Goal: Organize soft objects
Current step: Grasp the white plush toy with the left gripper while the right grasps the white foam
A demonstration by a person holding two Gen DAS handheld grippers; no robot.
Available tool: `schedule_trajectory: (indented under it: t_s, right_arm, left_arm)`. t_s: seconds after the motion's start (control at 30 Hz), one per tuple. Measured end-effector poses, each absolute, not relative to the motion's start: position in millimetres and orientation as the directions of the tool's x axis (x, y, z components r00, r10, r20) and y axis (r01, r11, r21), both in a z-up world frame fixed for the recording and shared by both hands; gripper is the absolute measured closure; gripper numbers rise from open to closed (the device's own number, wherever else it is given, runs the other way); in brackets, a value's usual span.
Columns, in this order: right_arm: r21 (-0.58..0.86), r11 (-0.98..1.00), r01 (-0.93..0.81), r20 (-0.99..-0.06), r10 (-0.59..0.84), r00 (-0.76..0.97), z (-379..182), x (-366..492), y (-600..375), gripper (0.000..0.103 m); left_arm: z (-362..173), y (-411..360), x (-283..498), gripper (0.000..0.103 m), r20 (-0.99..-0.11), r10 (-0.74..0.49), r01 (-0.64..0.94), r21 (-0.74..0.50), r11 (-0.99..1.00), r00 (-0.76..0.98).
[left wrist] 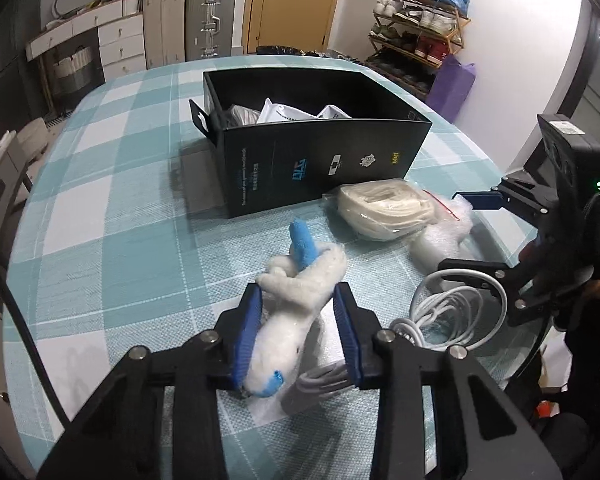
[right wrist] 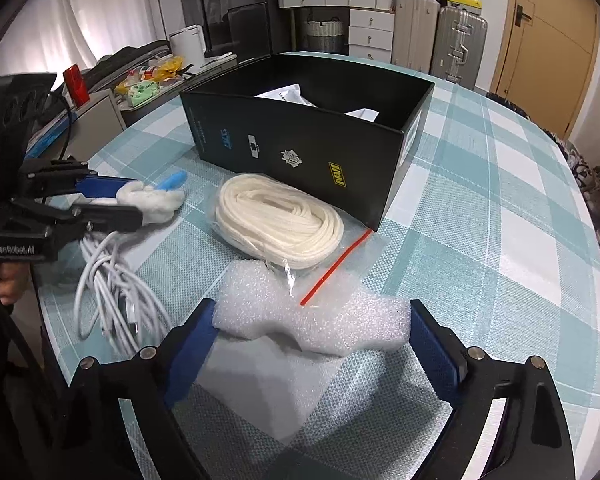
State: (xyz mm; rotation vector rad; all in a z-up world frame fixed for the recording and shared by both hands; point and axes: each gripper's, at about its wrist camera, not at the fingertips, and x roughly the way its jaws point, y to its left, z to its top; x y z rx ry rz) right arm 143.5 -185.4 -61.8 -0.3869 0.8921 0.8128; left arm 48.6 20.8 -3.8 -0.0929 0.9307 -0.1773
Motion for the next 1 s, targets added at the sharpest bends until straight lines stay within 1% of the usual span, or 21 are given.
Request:
schedule_trajectory:
  t_s: [0.03, 0.13, 0.53, 0.73, 1.0]
  right_arm:
    - [0.026, 0.641, -0.767, -0.809, 0.465, 0.361, -61.3, 142.5, -186.0, 0.010]
    - [0.020, 0.631, -0.776, -0.805, 0.470, 0.361, -58.4, 139.9, -188.2, 0.010]
    - [0.007, 0.644, -0.765, -0.779, 0.483, 0.400, -45.2, 137.0, -206.8, 0.010]
    - [0.004, 0.651, -0.759, -0.759, 0.496, 0.421, -34.3, 134.2, -214.6, 0.010]
    - [-0.010, 0.663, -0.749, -0.729, 0.508, 0.459, -19.0, 130.7, -219.0, 0.010]
  left_arm:
    - [-3.1, 20.8, 48.3, 0.073, -0.787, -0.192, 0.111, -0.156, 0.981, 0.586]
    - [-0.7, 24.2, 48.3, 0.074, -0.782, -0.186, 0.097, -0.160, 0.982, 0.595]
    - [14.8, 37.4, 45.6, 0.075, -0.734, -0.178, 0.059, -0.185, 0.981, 0.655]
    - [27.4, 39.8, 42.0, 0.075, -0.699, -0.143, 0.031, -0.171, 0.985, 0.701]
    - [39.7, 37.7, 42.4, 0.075, -0.661, -0.131, 0.025, -0.167, 0.986, 0.739]
